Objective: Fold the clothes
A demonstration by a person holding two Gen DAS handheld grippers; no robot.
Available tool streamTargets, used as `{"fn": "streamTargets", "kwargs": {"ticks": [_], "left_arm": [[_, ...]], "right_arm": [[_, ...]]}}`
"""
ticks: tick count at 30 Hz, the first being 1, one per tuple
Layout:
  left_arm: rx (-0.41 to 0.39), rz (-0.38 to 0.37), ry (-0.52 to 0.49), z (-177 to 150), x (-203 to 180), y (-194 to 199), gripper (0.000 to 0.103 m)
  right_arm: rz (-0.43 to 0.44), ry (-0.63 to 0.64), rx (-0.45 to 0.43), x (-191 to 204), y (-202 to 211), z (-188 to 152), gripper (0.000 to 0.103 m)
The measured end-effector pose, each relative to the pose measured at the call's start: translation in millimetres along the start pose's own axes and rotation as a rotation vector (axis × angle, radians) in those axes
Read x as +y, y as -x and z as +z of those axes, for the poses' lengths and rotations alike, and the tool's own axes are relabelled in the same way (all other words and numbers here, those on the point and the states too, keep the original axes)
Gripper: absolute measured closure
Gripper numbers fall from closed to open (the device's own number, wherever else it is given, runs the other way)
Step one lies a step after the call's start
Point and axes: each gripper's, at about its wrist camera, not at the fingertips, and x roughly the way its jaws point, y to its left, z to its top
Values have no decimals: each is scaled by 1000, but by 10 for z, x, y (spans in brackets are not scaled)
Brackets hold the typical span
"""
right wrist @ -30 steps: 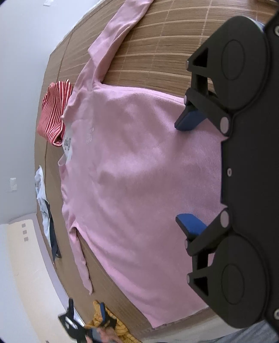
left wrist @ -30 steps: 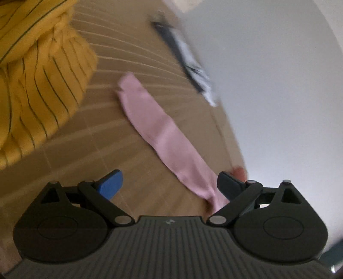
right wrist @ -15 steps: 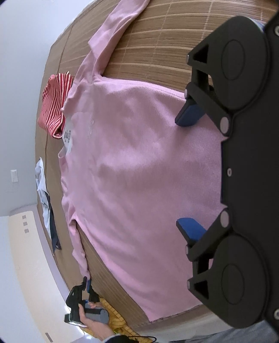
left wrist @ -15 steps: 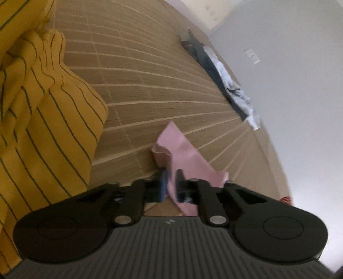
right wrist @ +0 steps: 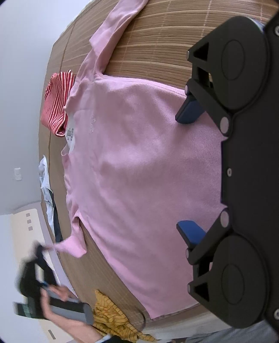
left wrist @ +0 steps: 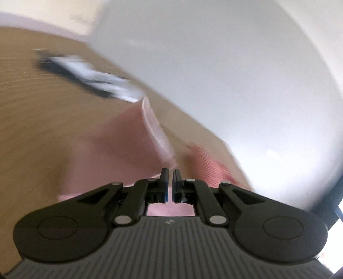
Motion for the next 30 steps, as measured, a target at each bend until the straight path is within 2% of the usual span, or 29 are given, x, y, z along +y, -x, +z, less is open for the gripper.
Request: {"fn": "streamTargets", "kwargs": {"ticks": [3,5,8,10,13,15,16,19,20,22,24,26,28,30], "left_arm": [[82,-98,-35,-386,-580,-299,99],[139,-120,-43,-664,-813,-492,99],[235,-149,-38,-1055,-982,-653,98],[263,-148,-46,-1181,-978,-601,98],[250,-101,-84,-1196,-779,-345,98],[233,-71,-88,-1051,-533,-184,93],[212,-45,-97,-941,-395,-98,91],[150,33,-134,-754,-84,203,71],[127,50,-135,-724,10,299,61],[88,75,-115,-690,179,434,59],[98,86,-105,-680,267,420,59],[107,97,-95,-669,354,406,59],[117,107,-86,-659,441,392,59],[127,118,-76,-648,529,379,59]], "right_arm": [[6,-19,-8,-21,3,6,4],[12,-24,-15,-37,9,-1,4],[21,-38,-20,-61,17,2,4],[34,-56,-26,-94,21,1,4],[46,-55,-27,-114,27,11,5],[54,-73,-37,-139,70,59,13],[76,-98,-52,-174,112,108,14],[197,-165,-126,-235,201,395,20],[232,-182,-153,-220,195,518,22],[296,-215,-183,-143,106,786,27],[345,-238,-205,-1,-99,1091,31],[356,-223,-222,152,-391,1350,31],[320,-239,-201,269,-802,1563,31],[298,-270,-141,337,-1264,1730,40]]}}
